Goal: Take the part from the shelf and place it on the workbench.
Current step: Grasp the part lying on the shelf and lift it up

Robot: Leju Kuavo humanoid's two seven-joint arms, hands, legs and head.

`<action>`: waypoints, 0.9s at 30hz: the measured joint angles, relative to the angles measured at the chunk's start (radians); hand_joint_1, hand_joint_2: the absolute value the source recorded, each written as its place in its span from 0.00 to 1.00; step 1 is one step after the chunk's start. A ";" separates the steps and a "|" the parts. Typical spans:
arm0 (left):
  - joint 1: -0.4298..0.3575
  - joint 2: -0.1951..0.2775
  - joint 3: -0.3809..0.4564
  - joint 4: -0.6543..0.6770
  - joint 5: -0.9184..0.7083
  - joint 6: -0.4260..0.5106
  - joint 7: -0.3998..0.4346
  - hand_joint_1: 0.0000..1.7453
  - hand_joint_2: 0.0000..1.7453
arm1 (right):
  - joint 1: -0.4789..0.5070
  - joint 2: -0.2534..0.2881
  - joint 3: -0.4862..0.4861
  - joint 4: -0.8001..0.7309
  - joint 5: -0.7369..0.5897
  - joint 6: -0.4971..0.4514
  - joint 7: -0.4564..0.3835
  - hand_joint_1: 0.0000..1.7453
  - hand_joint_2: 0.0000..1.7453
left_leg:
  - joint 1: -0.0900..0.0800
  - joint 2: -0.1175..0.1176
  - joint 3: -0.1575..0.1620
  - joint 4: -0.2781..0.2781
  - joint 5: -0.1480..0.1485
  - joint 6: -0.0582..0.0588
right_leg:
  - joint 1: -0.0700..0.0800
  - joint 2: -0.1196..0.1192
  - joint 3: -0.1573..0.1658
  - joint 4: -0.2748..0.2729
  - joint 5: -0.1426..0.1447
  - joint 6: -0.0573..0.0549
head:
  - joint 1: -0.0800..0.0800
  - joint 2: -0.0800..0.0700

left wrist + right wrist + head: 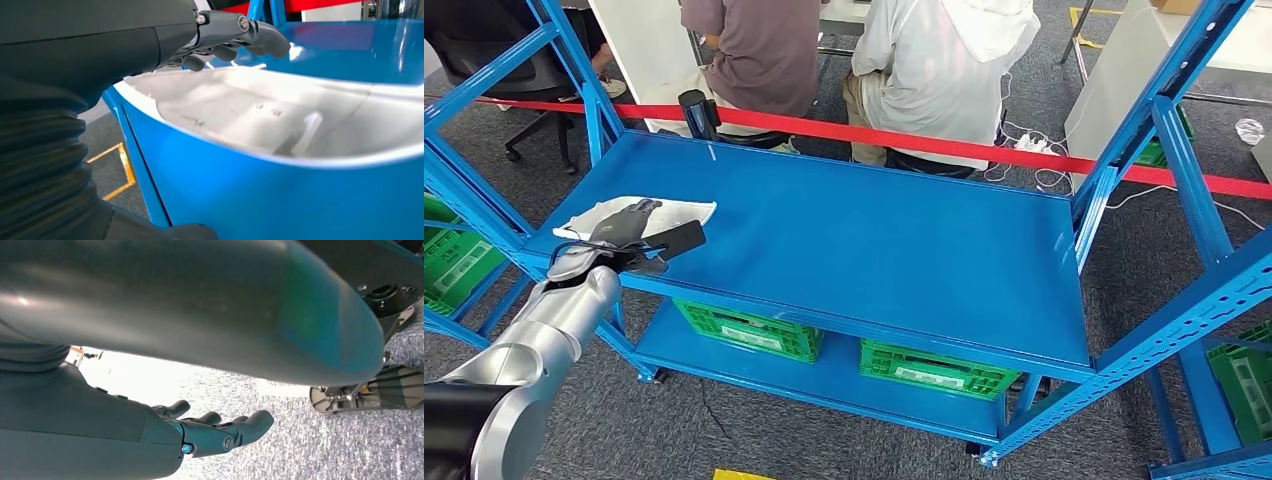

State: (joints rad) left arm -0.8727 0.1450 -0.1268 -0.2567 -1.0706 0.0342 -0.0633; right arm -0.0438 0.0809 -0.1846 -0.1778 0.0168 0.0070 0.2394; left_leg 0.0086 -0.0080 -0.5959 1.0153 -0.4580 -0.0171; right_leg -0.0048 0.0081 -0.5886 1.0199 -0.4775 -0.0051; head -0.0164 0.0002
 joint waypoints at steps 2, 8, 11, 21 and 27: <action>0.009 -0.003 -0.002 0.000 -0.004 0.009 0.006 0.00 1.00 | 0.000 0.000 0.000 0.000 -0.001 0.001 -0.003 0.00 0.00 | 0.000 0.000 0.000 0.000 0.000 0.000 | 0.000 0.000 0.000 0.000 0.000 0.000 | 0.000 0.000; 0.024 -0.016 -0.003 0.002 -0.004 0.034 0.029 0.77 1.00 | -0.002 0.000 0.000 0.000 -0.003 0.001 -0.005 0.00 0.00 | 0.000 0.000 0.000 0.000 0.000 0.000 | 0.000 0.000 0.000 0.000 0.000 0.000 | 0.000 0.000; 0.028 -0.020 -0.003 0.003 -0.004 0.054 0.033 1.00 1.00 | -0.002 0.000 0.000 0.000 -0.005 -0.001 -0.004 0.00 0.00 | 0.000 0.000 0.000 0.000 0.000 0.000 | 0.000 0.000 0.000 0.000 0.000 0.000 | 0.000 0.000; 0.039 -0.024 -0.003 0.002 0.006 0.117 0.006 1.00 1.00 | -0.002 -0.001 0.000 0.000 -0.001 0.003 -0.003 0.00 0.00 | 0.000 0.000 0.000 0.000 0.000 0.000 | 0.000 0.000 0.000 0.000 0.000 0.000 | 0.000 0.000; 0.038 -0.022 -0.003 0.002 0.009 0.123 0.002 1.00 1.00 | -0.003 0.000 0.000 0.000 0.003 0.004 -0.004 0.00 0.00 | 0.000 0.000 0.001 0.000 0.000 0.000 | 0.000 0.000 0.001 0.000 0.000 0.000 | 0.000 0.000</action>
State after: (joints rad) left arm -0.8347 0.1228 -0.1297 -0.2544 -1.0619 0.1572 -0.0611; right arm -0.0465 0.0804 -0.1846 -0.1778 0.0198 0.0105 0.2352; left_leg 0.0086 -0.0079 -0.5950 1.0151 -0.4581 -0.0171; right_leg -0.0049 0.0079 -0.5874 1.0199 -0.4777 -0.0051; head -0.0164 0.0002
